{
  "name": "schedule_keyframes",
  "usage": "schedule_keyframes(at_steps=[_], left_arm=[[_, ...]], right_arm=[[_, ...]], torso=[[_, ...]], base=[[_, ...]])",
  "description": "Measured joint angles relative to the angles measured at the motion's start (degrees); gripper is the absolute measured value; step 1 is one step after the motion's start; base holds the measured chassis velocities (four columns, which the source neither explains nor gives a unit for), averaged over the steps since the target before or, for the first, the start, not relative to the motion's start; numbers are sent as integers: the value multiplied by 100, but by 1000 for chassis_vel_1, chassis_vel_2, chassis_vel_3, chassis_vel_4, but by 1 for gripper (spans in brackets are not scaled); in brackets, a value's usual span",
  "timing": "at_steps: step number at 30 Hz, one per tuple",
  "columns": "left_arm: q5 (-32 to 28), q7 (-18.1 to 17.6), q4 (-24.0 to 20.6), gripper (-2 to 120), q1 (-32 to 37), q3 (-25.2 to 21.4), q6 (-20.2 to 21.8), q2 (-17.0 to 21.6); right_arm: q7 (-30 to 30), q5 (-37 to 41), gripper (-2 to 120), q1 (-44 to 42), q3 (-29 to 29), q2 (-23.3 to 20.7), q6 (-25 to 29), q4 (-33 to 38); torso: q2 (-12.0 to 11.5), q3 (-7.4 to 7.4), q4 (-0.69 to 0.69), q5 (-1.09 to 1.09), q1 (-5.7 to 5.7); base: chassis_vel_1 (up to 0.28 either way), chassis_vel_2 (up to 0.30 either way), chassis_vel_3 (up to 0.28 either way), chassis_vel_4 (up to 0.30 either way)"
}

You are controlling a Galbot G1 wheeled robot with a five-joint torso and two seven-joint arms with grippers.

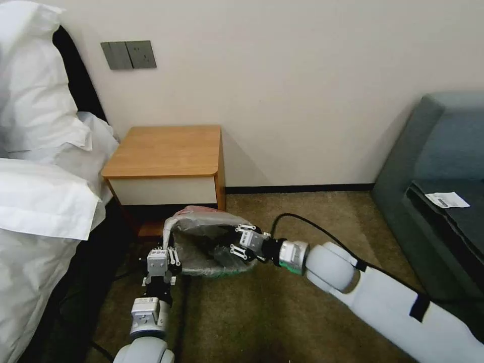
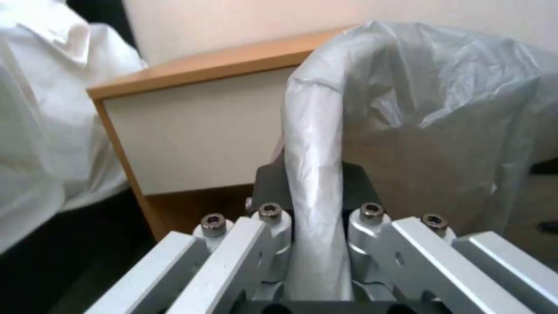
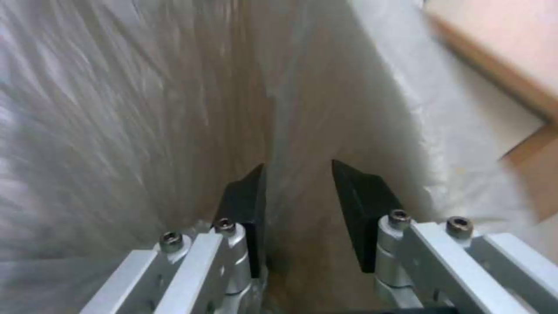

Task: Pick up the garbage bag from the table and place it over the trash can.

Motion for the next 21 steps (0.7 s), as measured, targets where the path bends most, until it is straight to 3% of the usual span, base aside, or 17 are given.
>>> schedule_keyframes(at_steps=[12, 21], left_arm=[[278, 46, 43, 8, 6, 6, -75, 4], [512, 70, 88, 8, 9, 27, -122, -4]], right_arm=[[186, 239, 30, 692, -1006, 618, -344, -709], [359, 501, 30, 1287, -1641, 839, -540, -1093]], torso=[[0, 0, 0, 1, 0], [0, 0, 0, 0, 0]], base=[[0, 0, 0, 0], [0, 0, 0, 0]])
